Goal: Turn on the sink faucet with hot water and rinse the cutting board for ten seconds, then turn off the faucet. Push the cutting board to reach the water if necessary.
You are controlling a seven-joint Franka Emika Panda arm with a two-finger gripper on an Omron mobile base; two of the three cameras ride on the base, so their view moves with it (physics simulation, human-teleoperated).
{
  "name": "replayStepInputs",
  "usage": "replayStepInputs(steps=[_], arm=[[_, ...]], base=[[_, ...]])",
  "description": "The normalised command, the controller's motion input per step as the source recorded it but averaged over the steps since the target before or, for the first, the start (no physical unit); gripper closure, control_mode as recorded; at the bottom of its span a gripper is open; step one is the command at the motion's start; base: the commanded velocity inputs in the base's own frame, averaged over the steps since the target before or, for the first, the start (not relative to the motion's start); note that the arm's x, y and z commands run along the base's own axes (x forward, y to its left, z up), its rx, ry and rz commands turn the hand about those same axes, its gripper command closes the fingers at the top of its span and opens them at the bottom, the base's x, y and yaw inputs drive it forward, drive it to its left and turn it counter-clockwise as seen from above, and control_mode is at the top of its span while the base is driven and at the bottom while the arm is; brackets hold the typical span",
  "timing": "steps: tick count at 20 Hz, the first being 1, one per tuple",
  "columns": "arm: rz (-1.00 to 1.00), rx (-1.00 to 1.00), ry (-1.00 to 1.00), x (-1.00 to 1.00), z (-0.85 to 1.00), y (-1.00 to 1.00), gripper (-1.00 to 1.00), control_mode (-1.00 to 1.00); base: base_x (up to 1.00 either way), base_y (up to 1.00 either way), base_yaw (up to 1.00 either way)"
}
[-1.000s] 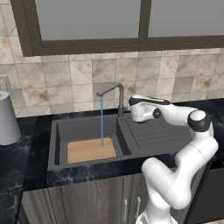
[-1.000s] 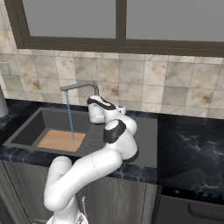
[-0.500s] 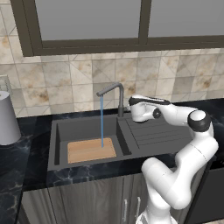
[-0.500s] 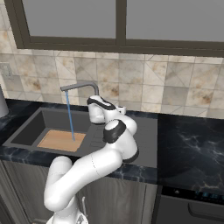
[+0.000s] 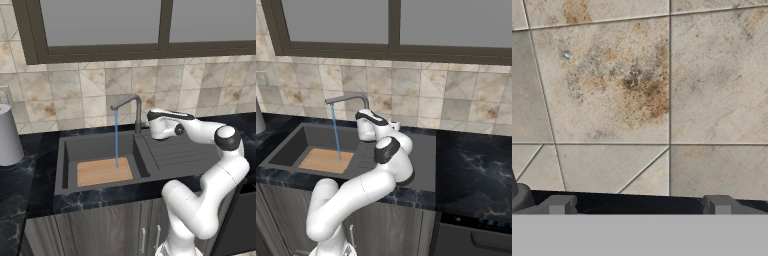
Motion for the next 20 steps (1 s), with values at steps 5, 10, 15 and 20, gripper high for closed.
replayStepInputs(steps=[5, 10, 15, 20], arm=[[0.00, 0.00, 0.00, 0.00, 0.00, 0.00, -1.00, -1.00], [0.00, 0.00, 0.01, 0.00, 0.00, 0.00, -1.00, -1.00], [0.00, 0.00, 0.00, 0.00, 0.01, 0.00, -1.00, -1.00], [0.00, 0.00, 0.02, 0.00, 0.13, 0.00, -1.00, -1.00]], base=[[0.00, 0.00, 0.00], [0.00, 0.00, 0.00], [0.00, 0.00, 0.00], [0.00, 0.00, 0.00]])
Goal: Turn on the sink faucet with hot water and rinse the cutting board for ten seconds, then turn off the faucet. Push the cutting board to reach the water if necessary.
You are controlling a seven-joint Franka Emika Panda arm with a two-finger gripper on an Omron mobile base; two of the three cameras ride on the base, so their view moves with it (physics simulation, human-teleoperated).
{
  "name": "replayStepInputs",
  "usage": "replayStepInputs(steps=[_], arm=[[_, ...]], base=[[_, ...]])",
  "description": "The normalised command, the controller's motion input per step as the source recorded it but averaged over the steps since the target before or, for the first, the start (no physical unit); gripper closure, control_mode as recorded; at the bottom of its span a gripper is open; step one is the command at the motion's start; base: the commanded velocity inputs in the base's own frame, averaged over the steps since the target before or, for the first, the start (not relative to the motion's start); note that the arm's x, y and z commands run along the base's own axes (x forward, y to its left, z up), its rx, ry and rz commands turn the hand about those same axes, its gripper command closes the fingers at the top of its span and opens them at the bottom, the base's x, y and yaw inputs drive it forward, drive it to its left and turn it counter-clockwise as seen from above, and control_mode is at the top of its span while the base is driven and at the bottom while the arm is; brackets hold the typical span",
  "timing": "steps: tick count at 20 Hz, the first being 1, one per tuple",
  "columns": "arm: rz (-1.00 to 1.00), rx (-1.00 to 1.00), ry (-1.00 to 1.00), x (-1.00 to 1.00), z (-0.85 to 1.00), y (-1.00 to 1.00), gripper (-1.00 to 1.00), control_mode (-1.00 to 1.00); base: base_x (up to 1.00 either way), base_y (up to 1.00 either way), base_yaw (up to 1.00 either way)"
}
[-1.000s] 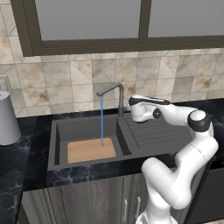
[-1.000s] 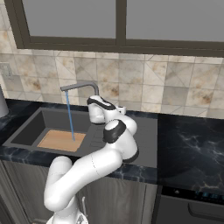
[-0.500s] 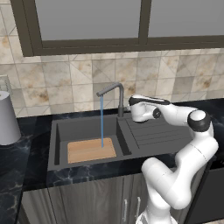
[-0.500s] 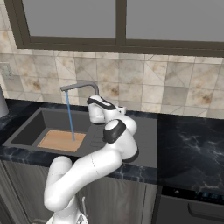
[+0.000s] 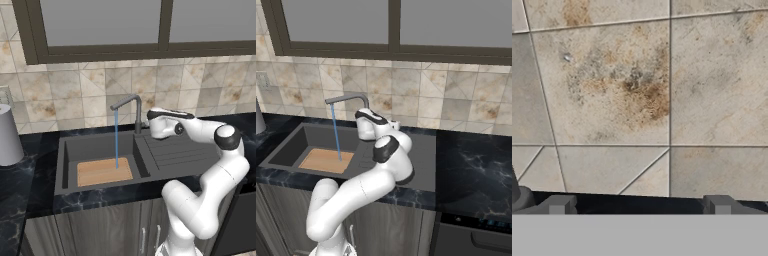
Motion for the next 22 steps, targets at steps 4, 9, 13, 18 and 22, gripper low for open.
replayStepInputs(steps=[4, 9, 13, 18, 22], arm=[[0.00, 0.00, 0.00, 0.00, 0.19, 0.00, -1.00, -1.00], [0.00, 0.00, 0.01, -0.01, 0.25, 0.00, -1.00, -1.00], [0.00, 0.00, 0.05, -0.01, 0.25, -0.05, -1.00, -1.00], [0.00, 0.01, 0.12, -0.04, 0.15, -0.16, -1.00, -1.00], [0.00, 0.00, 0.15, -0.16, 0.01, -0.16, -1.00, -1.00]], base=[[0.00, 0.00, 0.00], [0.00, 0.00, 0.00], [0.00, 0.00, 0.00], [0.00, 0.00, 0.00], [0.00, 0.00, 0.00]])
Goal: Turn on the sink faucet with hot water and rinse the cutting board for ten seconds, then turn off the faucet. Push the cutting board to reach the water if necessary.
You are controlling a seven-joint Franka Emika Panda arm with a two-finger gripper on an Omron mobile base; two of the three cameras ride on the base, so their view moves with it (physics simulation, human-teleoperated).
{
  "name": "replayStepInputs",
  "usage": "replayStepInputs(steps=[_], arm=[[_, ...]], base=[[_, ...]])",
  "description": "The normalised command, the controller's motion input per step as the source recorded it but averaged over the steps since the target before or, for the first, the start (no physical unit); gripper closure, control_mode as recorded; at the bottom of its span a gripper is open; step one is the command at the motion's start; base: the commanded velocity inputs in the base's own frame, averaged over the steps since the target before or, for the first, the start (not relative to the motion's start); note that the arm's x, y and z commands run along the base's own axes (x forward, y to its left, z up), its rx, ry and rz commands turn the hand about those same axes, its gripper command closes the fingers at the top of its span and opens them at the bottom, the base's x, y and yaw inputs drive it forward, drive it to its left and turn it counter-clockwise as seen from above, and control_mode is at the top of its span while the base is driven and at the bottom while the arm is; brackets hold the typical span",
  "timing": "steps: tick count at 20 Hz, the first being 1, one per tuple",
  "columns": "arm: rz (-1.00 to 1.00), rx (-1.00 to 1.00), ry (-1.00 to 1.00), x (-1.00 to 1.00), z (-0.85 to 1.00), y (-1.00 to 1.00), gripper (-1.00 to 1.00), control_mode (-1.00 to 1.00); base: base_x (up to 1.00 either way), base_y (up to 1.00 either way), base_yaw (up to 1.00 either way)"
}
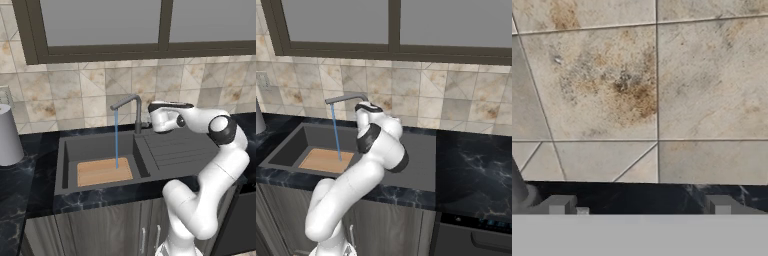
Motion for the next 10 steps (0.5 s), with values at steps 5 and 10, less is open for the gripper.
replayStepInputs(steps=[5, 10], arm=[[0.00, 0.00, 0.11, -0.05, 0.00, -0.18, -1.00, -1.00], [0.00, 0.00, 0.03, 0.00, 0.00, -0.25, -1.00, -1.00]], base=[[0.00, 0.00, 0.00], [0.00, 0.00, 0.00]])
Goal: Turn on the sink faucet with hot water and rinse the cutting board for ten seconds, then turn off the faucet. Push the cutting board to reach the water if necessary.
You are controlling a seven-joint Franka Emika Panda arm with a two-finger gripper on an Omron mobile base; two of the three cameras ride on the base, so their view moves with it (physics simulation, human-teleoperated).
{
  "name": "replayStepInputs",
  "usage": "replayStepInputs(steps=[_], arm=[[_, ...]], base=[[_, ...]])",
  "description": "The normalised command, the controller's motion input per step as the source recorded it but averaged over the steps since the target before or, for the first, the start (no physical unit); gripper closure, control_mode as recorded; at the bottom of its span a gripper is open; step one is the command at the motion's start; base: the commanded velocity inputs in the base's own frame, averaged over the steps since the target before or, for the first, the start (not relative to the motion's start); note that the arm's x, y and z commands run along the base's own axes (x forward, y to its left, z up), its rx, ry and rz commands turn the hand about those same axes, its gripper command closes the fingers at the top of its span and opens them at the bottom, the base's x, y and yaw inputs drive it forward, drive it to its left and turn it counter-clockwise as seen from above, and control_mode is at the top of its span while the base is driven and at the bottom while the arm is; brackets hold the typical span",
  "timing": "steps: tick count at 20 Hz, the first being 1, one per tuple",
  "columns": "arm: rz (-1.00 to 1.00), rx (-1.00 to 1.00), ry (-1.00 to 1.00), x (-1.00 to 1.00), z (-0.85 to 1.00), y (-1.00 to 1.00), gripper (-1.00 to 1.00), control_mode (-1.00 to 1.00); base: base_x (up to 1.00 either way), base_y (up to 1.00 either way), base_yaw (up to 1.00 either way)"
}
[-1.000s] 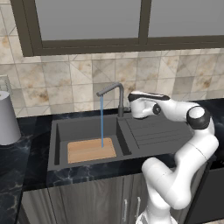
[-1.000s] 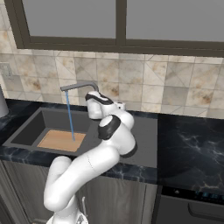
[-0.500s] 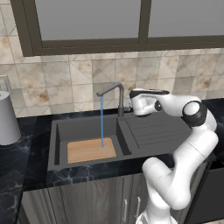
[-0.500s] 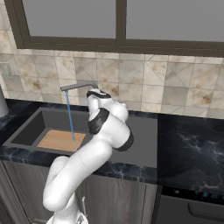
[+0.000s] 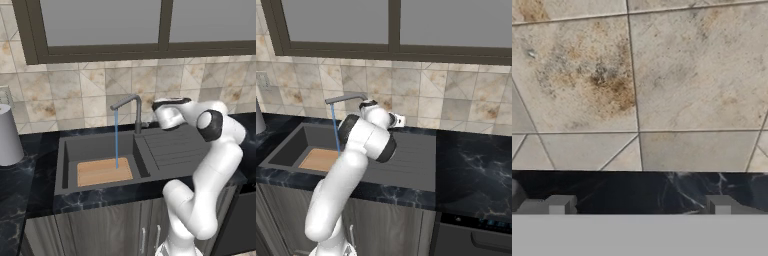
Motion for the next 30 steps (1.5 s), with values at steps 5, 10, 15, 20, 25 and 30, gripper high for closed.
replayStepInputs(steps=[5, 10, 15, 20, 25, 30], arm=[[0.00, 0.00, 0.03, 0.04, 0.00, -0.21, -1.00, -1.00], [0.00, 0.00, 0.07, 0.00, -0.05, -0.02, -1.00, -1.00], [0.02, 0.00, 0.06, 0.00, -0.20, 0.00, -1.00, -1.00], [0.05, 0.00, 0.00, 0.02, -0.26, 0.00, -1.00, -1.00], [0.05, 0.00, 0.00, 0.06, -0.16, 0.00, -1.00, -1.00], [0.04, 0.00, 0.00, 0.21, 0.00, 0.00, -1.00, -1.00]], base=[[0.00, 0.00, 0.00], [0.00, 0.00, 0.00], [0.00, 0.00, 0.00], [0.00, 0.00, 0.00], [0.00, 0.00, 0.00], [0.00, 0.00, 0.00]])
